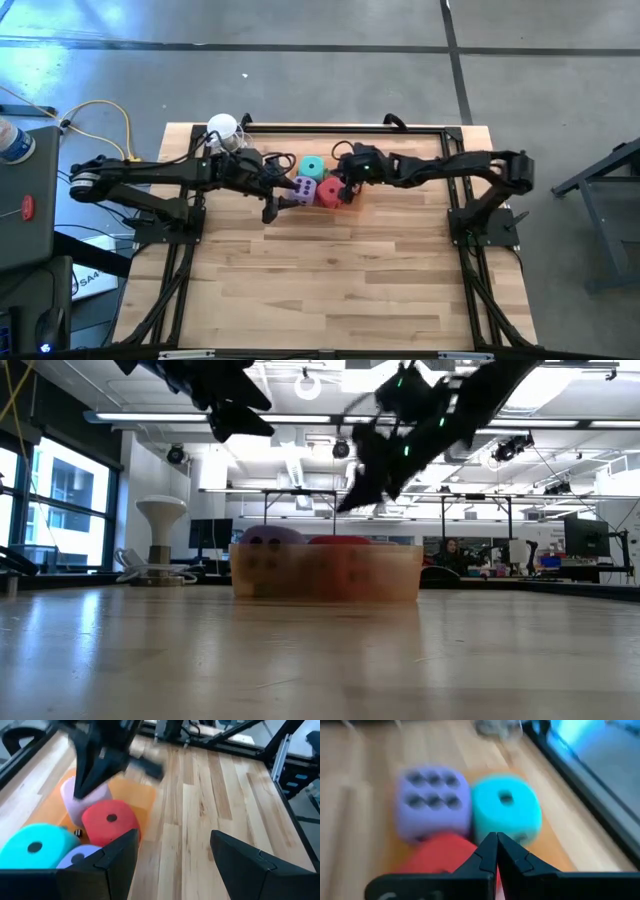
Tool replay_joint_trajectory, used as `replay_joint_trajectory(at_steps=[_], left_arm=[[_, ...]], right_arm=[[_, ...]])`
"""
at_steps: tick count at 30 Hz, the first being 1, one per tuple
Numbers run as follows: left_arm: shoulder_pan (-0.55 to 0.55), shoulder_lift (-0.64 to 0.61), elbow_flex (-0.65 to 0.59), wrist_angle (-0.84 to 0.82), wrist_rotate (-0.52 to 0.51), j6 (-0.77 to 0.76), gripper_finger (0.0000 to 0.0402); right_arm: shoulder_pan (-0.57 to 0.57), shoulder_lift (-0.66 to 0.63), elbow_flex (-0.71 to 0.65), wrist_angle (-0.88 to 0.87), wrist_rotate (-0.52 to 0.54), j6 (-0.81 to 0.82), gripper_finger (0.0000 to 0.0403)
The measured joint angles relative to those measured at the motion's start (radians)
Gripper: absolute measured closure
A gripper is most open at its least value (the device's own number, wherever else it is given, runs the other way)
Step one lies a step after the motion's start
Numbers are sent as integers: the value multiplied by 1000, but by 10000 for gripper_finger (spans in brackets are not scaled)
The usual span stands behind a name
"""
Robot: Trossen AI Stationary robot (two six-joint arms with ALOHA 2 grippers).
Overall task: Pick & Place Dice
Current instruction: Return to Home Position
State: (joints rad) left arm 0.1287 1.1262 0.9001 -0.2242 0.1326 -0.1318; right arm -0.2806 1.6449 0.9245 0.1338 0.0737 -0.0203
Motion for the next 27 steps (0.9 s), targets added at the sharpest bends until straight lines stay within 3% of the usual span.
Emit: replay_joint_trajectory(at_steps=[6, 12, 16, 21, 27], left_arm=[[21, -54, 0, -70, -9, 4, 159], [55, -194, 0, -256, -48, 74, 159], [80, -298, -15, -369, -130, -6, 159], [145, -449, -99, -337, -146, -66, 159], [162, -657, -310, -218, -146, -155, 159]], right_arm=[[66, -203, 1, -75, 1, -3, 401], [91, -458, 1, -417, 5, 65, 401], [92, -625, -18, -609, 8, 147, 401], [92, -853, -98, -645, 29, 234, 401], [105, -1101, -274, -577, 33, 332, 401]])
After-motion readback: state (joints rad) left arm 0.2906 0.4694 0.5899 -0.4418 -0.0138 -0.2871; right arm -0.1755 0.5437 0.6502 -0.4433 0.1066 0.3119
